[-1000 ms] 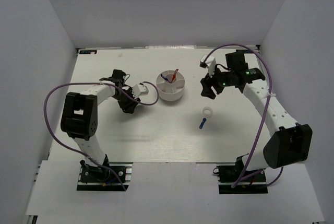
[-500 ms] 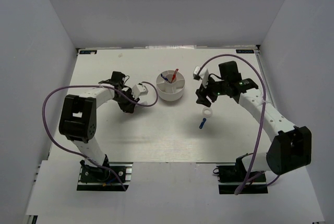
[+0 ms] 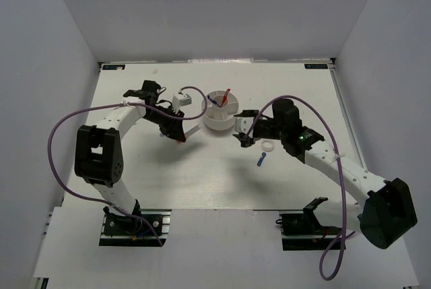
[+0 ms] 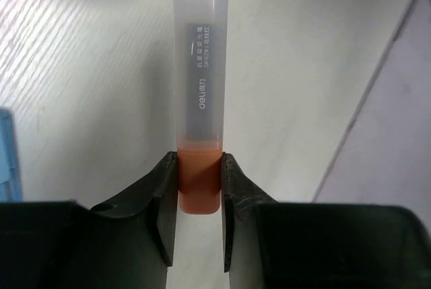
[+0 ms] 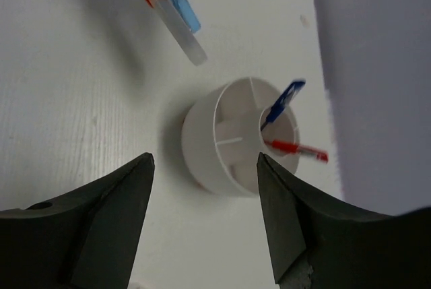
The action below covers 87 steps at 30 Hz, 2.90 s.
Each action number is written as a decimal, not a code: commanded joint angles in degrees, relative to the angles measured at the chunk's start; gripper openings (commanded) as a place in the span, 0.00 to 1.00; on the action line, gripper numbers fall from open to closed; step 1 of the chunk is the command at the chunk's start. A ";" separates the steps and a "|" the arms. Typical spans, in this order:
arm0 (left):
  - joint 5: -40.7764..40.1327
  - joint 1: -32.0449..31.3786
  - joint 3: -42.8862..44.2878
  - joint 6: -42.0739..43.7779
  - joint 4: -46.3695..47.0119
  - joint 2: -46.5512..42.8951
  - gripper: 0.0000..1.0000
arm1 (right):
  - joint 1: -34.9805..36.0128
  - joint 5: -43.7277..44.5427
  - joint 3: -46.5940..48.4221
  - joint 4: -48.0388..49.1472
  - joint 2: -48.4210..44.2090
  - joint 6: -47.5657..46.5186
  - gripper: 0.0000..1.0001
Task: Sort the stationery into containers
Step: Pick up the pen from the center of the board, then place the pen in the storage box.
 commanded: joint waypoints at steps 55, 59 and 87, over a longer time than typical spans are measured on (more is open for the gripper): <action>7.55 -4.47 -4.29 -41.60 31.11 -33.60 0.91 | 13.79 12.80 5.81 7.49 8.65 0.30 0.00; 7.09 -3.24 -2.37 -46.35 35.01 -33.88 0.88 | 11.95 11.84 8.01 3.11 8.03 13.21 0.00; 20.73 -1.56 -15.54 -71.39 74.90 -32.91 0.65 | 5.88 -16.19 18.03 9.95 9.88 59.21 0.00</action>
